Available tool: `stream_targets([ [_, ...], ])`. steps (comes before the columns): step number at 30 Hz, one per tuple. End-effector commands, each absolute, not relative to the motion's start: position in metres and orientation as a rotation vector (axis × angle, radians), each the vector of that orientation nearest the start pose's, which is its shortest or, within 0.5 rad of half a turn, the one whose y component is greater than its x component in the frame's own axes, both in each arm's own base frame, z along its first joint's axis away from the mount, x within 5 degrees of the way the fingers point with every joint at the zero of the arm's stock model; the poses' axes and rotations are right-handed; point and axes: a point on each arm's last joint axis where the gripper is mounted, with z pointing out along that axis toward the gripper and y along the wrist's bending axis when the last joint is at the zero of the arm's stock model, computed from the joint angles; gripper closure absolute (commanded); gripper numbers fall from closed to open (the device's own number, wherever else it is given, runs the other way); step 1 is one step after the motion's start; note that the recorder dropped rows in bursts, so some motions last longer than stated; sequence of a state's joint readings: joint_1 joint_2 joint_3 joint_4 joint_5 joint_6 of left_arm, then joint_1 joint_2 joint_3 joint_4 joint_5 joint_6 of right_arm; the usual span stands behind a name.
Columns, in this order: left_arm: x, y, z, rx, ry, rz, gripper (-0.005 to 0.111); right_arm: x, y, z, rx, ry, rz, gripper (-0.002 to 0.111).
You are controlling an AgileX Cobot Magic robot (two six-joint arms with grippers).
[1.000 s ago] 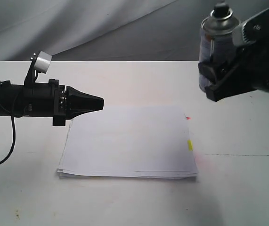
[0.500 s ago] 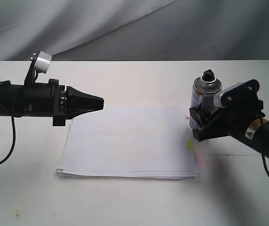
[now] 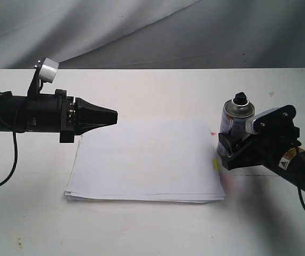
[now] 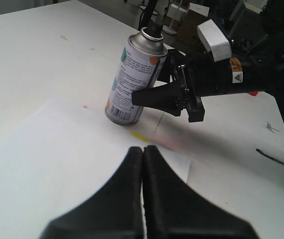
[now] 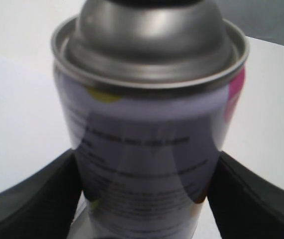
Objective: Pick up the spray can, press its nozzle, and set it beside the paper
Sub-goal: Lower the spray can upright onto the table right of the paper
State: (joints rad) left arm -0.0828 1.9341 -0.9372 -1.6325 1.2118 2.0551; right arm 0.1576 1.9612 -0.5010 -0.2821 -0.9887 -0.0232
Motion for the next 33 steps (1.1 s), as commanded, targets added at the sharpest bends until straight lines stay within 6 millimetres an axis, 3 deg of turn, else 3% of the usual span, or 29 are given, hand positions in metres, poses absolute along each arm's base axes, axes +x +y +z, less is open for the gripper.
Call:
stream_targets([
  [1,0.3216,-0.1118,0.1695,0.938,1.764,-1.229,0.107,0.2914,0.0661,0.0994,-0.459,1.835,0.218,0.108],
  [12,0.3216,-0.1118,0.1695,0.938,1.764,-1.229,0.107,0.2922,0.0645,0.0997,-0.435,1.837,0.208,0.106],
  [15,0.3216,-0.1118,0.1695,0.938,1.764,-1.229,0.107,0.2922,0.0645,0.0997,-0.435,1.837,0.208,0.094],
  [23,0.3216,-0.1118,0.1695,0.938,1.764,-1.229,0.107,0.294,0.0594,0.0994,-0.365,1.853,0.174,0.046],
  [28,0.3216,-0.1118,0.1695,0.936,1.765,-1.23,0.107,0.2938,0.0581,0.0977,-0.354,1.875,0.165,0.035],
  [33,0.3216,-0.1118,0.1695,0.936,1.765,-1.23,0.107,0.2938,0.0582,0.0977,-0.354,1.875,0.165,0.034],
])
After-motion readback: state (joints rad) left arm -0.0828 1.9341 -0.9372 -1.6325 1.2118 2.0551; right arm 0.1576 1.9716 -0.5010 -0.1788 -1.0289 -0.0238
